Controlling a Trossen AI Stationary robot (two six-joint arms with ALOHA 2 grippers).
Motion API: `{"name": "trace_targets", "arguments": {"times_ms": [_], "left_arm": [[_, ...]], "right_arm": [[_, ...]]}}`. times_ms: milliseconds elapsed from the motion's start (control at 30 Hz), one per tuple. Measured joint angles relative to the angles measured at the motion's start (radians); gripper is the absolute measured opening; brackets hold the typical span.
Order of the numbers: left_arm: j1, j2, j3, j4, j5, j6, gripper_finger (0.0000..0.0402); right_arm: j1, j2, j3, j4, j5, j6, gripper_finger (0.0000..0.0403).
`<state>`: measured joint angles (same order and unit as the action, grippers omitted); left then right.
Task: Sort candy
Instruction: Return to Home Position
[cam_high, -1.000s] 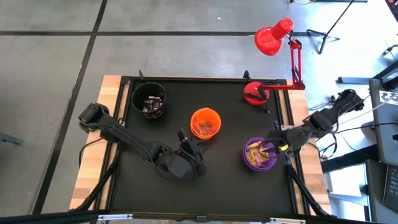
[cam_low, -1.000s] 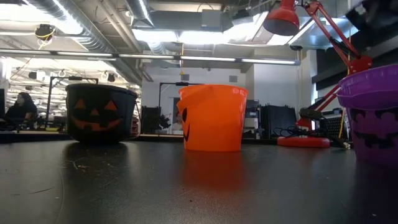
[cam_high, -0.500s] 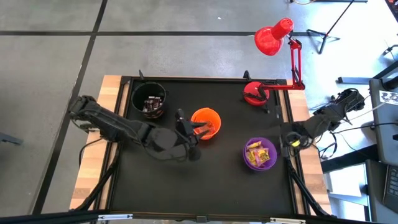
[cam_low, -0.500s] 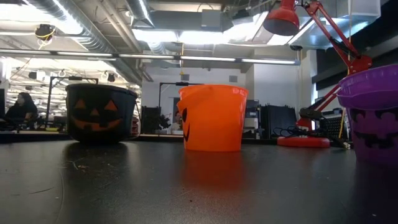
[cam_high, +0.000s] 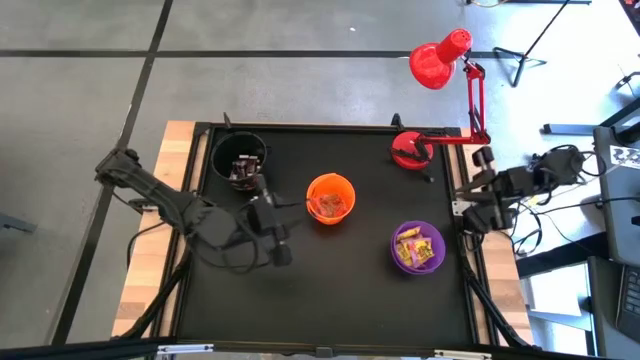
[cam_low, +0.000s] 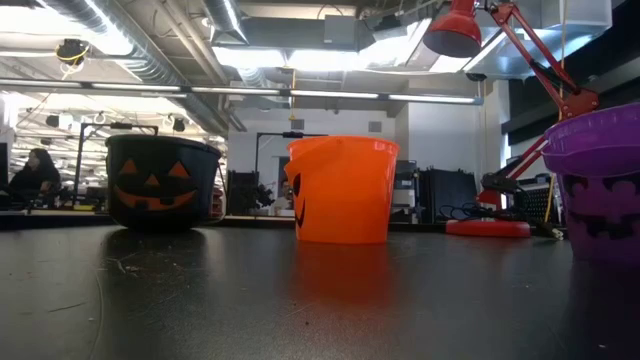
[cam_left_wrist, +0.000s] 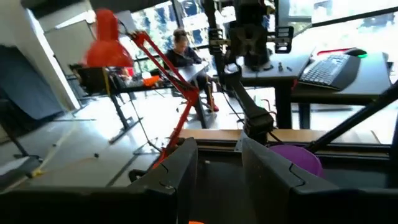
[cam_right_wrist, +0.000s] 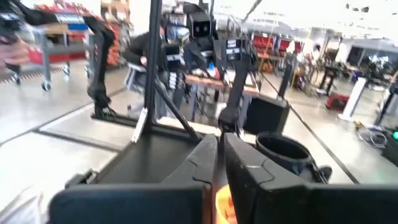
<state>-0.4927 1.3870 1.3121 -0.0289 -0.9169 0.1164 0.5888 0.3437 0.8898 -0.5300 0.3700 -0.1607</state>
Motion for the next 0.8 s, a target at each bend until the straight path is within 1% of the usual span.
{"name": "trace_targets", "arguments": {"times_ms": [133,200,300,400,467,567,667,800], "left_arm": [[-0.046,-0.041,-0.006,-0.006,-0.091,0.039,0.0119],[-0.056,-0.075,-0.039,-0.004,-0.098,0.027,0.0119],[-0.046,-0.129,-0.126,0.050,-0.022,-0.019,0.0114],[-0.029,-0.183,-0.263,0.149,0.014,-0.040,0.0100],[-0.016,-0.225,-0.373,0.268,0.024,-0.043,0.0088],[-0.001,-0.299,-0.543,0.503,0.065,-0.011,0.0071],[0.009,-0.360,-0.701,0.719,0.099,0.017,0.0057],[0.010,-0.431,-0.869,0.932,0.099,0.018,0.0040]], "right_arm": [[0.000,-0.041,0.000,-0.002,-0.023,-0.002,0.0012],[0.000,-0.043,-0.001,-0.001,-0.023,-0.003,0.0005],[0.000,-0.037,-0.004,0.001,-0.023,-0.023,0.0002],[0.000,-0.038,-0.053,0.067,-0.023,-0.053,0.0005],[0.000,-0.040,-0.096,0.117,-0.023,-0.073,0.0006],[0.000,-0.041,-0.155,0.159,-0.014,-0.098,0.0007],[0.000,-0.046,-0.203,0.172,0.028,-0.106,0.0007],[0.000,-0.098,-0.240,0.185,0.085,-0.109,0.0007]]}}
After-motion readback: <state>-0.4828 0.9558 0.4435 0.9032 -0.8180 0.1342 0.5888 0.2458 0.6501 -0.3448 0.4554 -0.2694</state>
